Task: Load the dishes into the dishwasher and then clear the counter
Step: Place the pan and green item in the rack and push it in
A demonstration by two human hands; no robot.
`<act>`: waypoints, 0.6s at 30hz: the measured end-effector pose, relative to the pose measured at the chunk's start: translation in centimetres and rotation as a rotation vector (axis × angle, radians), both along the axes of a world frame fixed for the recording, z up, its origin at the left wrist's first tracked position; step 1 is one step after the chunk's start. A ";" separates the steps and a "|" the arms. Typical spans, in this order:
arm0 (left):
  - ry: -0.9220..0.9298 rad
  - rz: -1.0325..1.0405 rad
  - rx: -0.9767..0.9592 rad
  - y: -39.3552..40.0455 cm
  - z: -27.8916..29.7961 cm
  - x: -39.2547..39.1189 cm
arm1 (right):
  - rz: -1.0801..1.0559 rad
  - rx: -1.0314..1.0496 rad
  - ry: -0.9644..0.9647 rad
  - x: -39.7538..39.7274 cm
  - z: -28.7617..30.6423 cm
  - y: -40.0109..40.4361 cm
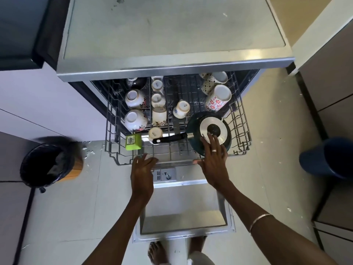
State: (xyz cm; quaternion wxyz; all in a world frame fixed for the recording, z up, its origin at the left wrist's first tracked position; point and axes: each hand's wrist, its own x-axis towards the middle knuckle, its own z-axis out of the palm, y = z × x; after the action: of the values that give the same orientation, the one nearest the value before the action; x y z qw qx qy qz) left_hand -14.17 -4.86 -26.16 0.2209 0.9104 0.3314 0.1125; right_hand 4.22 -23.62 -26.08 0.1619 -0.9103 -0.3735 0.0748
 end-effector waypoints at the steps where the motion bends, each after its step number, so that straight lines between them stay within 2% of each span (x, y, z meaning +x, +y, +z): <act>1: 0.001 -0.005 0.023 0.4 -0.4 0.4 | 0.026 -0.022 -0.009 0.6 0.1 0.4; 7: -0.122 -0.079 0.141 1.5 -1.2 3.5 | 0.078 0.008 -0.054 4.0 0.1 1.9; 12: 0.004 -0.036 0.252 3.9 -1.6 8.2 | 0.086 0.030 -0.159 7.6 -0.5 4.9; 18: -0.040 -0.059 0.359 9.7 -2.8 12.6 | 0.080 0.066 -0.293 11.5 -1.6 9.6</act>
State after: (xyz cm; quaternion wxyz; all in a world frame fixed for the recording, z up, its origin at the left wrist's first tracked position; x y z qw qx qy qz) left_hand -1.57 4.84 -28.97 0.0648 0.9421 0.2744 0.1814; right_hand 15.73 -14.06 -27.69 0.1325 -0.8902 -0.4311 -0.0648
